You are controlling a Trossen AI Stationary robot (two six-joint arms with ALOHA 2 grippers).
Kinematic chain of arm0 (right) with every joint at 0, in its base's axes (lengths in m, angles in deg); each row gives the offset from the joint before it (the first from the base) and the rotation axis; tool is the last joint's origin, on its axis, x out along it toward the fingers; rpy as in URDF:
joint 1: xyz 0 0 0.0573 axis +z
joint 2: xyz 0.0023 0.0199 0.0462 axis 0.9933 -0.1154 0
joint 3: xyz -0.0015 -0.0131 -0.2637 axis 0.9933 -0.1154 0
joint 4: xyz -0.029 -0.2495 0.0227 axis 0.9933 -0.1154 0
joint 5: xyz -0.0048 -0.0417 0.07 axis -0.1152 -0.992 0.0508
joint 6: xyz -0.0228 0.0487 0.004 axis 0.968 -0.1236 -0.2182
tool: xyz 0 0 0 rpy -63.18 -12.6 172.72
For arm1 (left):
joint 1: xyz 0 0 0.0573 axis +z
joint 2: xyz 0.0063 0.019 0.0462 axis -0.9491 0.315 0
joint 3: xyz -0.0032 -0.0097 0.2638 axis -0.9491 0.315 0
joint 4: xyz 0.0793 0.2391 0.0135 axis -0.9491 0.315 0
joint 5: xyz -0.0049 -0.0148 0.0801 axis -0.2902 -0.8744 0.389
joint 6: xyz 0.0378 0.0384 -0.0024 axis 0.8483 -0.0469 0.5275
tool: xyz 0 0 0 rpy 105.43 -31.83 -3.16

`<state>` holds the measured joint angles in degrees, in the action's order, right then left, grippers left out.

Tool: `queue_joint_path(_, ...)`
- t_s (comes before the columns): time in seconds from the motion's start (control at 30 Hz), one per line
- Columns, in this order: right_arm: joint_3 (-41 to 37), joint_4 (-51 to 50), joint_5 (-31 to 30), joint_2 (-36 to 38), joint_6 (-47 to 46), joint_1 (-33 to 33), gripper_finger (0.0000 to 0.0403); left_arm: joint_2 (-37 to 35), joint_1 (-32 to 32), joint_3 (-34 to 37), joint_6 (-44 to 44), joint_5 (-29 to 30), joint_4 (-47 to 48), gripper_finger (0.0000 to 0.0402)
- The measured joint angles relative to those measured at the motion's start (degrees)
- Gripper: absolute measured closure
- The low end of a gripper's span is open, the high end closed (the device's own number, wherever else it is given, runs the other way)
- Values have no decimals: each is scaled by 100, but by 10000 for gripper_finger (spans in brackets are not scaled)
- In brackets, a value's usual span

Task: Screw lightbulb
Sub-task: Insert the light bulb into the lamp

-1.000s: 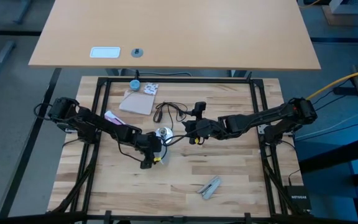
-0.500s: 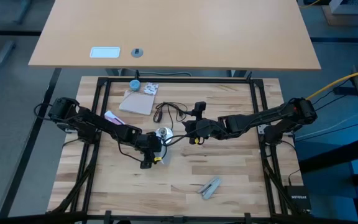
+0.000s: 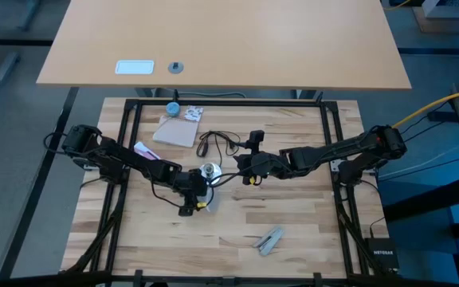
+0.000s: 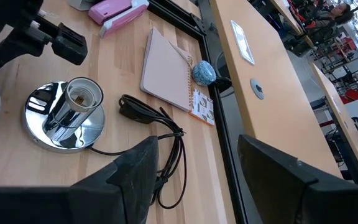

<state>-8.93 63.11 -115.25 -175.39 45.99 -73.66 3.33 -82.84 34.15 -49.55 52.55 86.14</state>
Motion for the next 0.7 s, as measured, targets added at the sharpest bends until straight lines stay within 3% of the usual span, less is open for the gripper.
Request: queue_joint_path(0.7, 0, -3, -20, 0, 19, 0, 178, 0, 54, -2, -772, 1, -1579, 218)
